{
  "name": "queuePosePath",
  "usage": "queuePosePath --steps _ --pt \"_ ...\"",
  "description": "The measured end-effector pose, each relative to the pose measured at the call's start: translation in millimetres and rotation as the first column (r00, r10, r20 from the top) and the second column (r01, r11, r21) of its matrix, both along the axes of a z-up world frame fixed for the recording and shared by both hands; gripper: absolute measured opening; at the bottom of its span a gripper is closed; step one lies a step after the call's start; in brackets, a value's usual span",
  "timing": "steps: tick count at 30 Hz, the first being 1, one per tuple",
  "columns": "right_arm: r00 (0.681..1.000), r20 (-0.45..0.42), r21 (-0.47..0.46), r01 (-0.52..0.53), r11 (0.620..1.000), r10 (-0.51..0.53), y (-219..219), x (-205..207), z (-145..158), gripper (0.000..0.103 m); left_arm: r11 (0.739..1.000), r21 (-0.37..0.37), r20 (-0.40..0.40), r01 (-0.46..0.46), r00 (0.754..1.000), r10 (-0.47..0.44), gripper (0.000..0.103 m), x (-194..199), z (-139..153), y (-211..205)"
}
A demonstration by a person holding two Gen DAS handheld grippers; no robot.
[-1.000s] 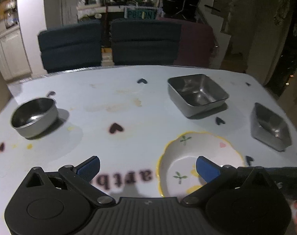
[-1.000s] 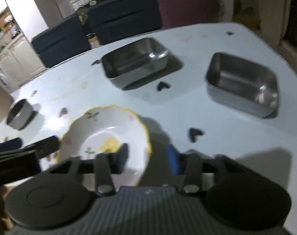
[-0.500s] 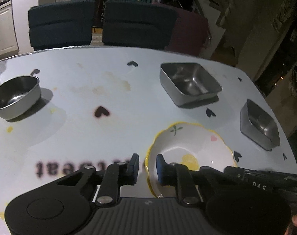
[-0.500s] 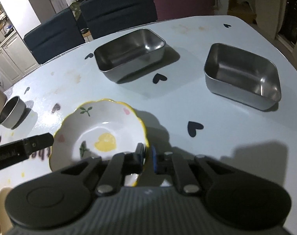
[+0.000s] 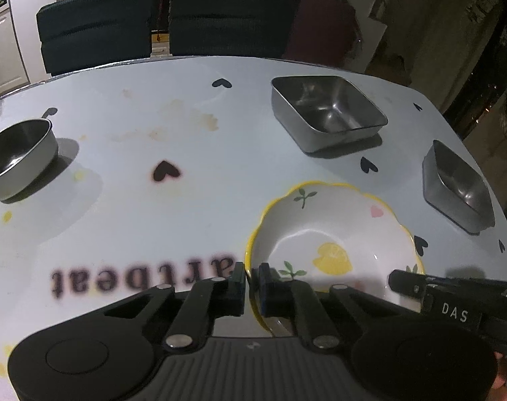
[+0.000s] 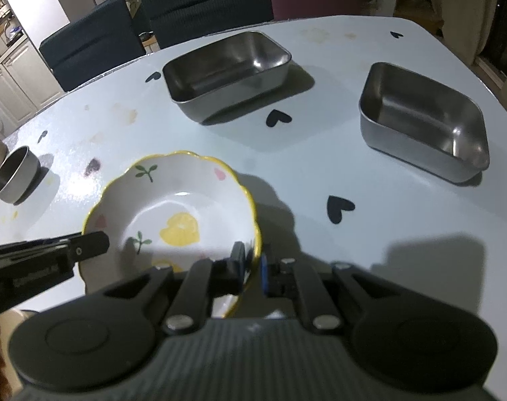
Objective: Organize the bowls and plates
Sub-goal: 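Close both grippers on the lemon dish rim, then lift the lemon dish off the table with both grippers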
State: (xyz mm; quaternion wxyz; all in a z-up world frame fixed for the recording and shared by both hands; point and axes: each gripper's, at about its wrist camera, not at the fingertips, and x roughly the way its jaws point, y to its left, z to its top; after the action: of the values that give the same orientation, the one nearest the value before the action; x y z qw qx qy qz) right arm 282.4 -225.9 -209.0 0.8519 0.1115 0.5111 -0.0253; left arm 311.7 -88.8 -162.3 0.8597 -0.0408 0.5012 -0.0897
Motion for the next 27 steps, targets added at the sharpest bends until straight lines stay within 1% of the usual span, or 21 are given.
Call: queuePosePath --steps 4,12,15,18,24,27 --pt "1.0 -0.009 0.012 0.009 1.0 -0.009 0.1 2.4 -4.5 0.013 1.0 -0.005 -0.005 0.003 1.0 -0.003 0.01 1.3 -2.9 -0.2" --pt "1.0 -0.017 -0.005 0.004 1.0 -0.004 4.1 6.7 -8.2 0.015 0.999 0.005 -0.029 0.032 0.999 -0.032 0.012 2.4 -10.5 -5.3" --pt "1.0 -0.014 -0.023 -0.008 1.0 0.008 6.8 6.3 -8.1 0.016 1.0 -0.006 -0.033 0.019 0.999 -0.019 0.013 2.9 -11.6 -4.5" --pt "1.0 -0.01 -0.036 -0.02 0.999 0.019 8.7 5.8 -7.9 0.016 1.0 -0.007 -0.029 0.014 0.999 -0.014 0.012 2.9 -11.9 -4.3" --pt "1.0 -0.01 -0.031 -0.021 0.999 0.021 6.0 6.8 -7.7 0.016 1.0 0.013 -0.018 0.027 0.999 -0.027 0.012 2.0 -11.1 -6.8" --pt "1.0 -0.009 -0.028 -0.022 0.999 0.022 5.4 6.8 -7.9 0.016 1.0 0.009 -0.016 0.027 1.0 -0.027 0.013 2.1 -11.4 -6.3"
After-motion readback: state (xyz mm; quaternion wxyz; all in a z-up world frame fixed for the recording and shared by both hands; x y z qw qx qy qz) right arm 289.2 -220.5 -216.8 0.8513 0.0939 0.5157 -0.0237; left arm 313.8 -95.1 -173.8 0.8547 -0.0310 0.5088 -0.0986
